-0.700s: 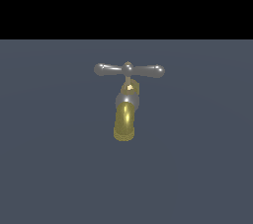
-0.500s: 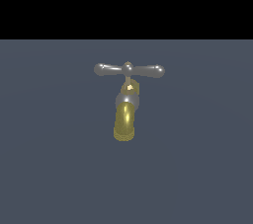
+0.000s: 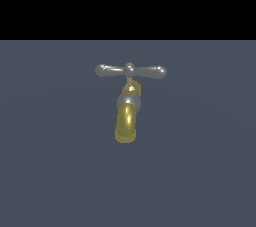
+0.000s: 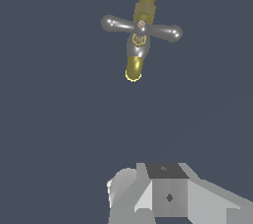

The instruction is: Turn on the faucet by rotating a designated handle.

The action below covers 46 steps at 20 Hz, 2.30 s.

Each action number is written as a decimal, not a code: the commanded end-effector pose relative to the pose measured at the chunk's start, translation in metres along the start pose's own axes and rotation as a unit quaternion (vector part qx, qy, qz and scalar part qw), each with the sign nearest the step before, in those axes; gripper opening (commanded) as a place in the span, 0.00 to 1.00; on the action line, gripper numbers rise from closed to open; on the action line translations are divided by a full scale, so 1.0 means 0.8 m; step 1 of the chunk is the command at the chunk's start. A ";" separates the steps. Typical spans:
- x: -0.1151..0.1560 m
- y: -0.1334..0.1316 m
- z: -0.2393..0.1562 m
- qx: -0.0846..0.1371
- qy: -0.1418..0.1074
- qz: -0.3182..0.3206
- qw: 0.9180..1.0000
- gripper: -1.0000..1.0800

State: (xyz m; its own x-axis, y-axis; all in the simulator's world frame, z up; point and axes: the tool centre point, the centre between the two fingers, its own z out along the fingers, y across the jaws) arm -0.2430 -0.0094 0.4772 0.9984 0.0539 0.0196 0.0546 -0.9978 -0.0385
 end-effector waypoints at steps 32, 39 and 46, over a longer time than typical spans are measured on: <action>0.087 0.107 0.191 -0.007 -0.013 -0.363 0.932 0.00; 0.115 0.120 0.232 -0.008 -0.015 -0.436 0.900 0.00; 0.144 0.128 0.271 -0.010 -0.017 -0.503 0.864 0.00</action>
State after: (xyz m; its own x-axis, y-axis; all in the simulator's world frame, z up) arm -0.1238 -0.0959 0.2653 0.4754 0.8798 0.0044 0.8798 -0.4754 -0.0040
